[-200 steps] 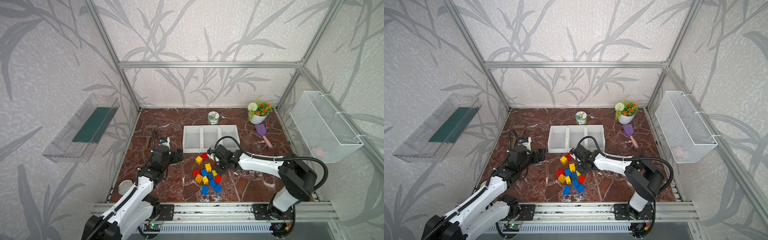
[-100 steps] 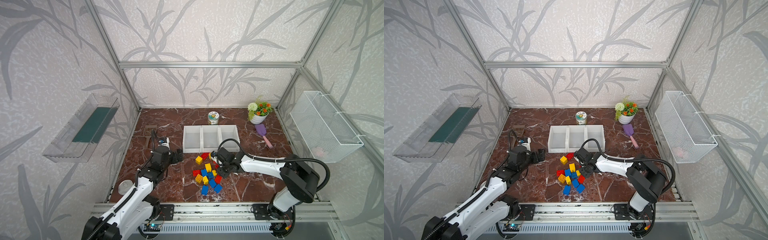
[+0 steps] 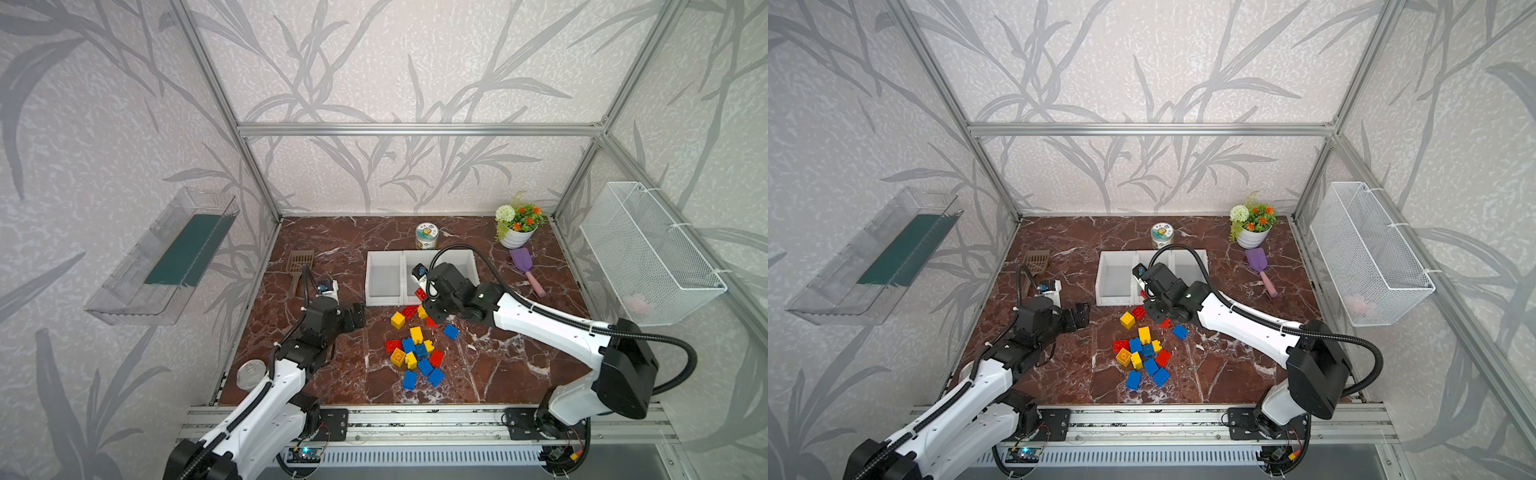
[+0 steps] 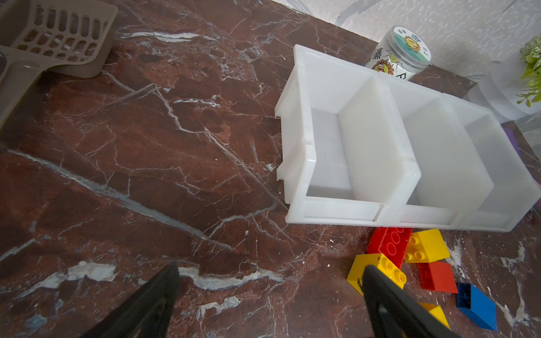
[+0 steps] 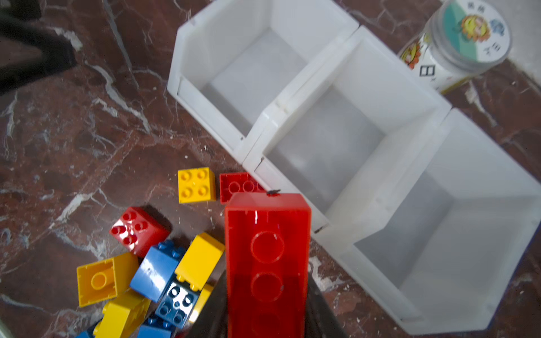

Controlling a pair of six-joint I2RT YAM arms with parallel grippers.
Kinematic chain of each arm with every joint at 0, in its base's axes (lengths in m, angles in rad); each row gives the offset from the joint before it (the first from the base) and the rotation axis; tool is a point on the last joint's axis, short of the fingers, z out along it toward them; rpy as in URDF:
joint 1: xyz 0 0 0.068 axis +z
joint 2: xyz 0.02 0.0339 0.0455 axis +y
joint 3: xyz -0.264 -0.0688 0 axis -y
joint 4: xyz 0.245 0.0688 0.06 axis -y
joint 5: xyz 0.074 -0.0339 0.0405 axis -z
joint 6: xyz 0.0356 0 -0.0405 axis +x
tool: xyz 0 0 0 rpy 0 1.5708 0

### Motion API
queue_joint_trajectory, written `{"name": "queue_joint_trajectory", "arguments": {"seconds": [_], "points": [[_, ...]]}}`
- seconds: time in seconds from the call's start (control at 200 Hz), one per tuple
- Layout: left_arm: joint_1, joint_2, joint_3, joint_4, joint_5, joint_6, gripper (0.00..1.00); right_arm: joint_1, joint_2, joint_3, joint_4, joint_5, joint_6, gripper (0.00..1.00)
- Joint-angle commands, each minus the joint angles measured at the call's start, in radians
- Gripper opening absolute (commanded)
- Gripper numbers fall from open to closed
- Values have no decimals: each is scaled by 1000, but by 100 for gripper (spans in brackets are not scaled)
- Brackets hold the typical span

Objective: Sort the legos into containers by color
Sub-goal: Pick up the lego from the center of the table, then place the lego in the container, then pick up the lego from the center of the table.

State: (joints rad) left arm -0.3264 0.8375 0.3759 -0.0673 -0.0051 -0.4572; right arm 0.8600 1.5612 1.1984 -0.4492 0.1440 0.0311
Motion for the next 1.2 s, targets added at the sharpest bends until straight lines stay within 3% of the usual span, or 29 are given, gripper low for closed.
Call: {"name": "queue_joint_trajectory", "arguments": {"seconds": [0.0, 0.22, 0.335, 0.44, 0.525, 0.78, 0.98, 1.195], "points": [[-6, -1, 2, 5, 15, -30, 99, -19, 119, 99, -21, 66, -26, 25], [-26, -15, 7, -27, 15, -26, 99, -50, 270, 260, -117, 89, 24, 27], [-37, -10, 11, -30, 20, -22, 99, -52, 266, 254, -107, 102, 35, 40], [-43, 5, 16, -28, 17, -24, 99, -55, 257, 250, -117, 117, 44, 59], [-49, 20, 20, -27, 17, -22, 99, -55, 236, 240, -110, 111, 45, 66], [-83, 41, 34, -19, 19, -1, 99, -55, 121, 191, -110, 108, 73, 69], [-143, 81, 63, -25, 16, 45, 99, -55, -53, 5, -45, 103, 151, 71], [-221, 225, 134, 12, 15, 101, 99, -58, -232, -179, -48, 155, 240, 73]]}}
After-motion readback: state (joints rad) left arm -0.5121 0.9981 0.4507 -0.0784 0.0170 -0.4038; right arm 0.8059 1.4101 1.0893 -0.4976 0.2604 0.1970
